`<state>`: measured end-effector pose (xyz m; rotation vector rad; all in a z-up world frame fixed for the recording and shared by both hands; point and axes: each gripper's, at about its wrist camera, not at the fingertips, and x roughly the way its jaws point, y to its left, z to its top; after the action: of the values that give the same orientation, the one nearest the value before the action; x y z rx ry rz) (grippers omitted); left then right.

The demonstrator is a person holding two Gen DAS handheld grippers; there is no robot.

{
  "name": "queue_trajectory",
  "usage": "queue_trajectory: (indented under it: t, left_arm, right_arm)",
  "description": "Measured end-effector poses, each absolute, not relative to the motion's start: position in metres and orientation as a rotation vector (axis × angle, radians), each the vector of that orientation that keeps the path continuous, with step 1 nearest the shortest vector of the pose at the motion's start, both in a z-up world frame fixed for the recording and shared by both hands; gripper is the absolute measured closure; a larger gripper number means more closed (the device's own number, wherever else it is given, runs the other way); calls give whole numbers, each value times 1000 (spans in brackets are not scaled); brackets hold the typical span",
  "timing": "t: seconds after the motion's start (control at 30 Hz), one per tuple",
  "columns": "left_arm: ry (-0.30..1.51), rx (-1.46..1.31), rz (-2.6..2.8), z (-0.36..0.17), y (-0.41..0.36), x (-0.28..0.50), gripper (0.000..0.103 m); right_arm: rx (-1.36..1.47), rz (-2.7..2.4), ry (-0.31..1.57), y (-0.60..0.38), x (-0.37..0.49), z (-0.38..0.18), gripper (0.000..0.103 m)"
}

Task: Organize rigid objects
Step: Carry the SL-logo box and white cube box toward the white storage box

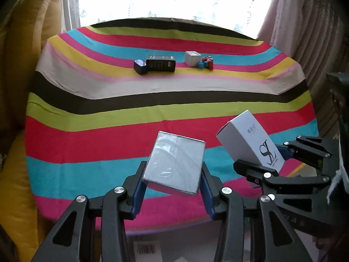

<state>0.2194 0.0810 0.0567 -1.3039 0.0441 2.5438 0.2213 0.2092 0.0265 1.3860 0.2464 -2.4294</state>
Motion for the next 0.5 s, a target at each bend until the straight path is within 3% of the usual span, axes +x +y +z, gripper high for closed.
queue_trajectory:
  t: [0.5]
  left_arm:
    - [104,-1233,2507,70,83,288,58]
  right_arm:
    - [1320,-2442,292,221,288,40,58]
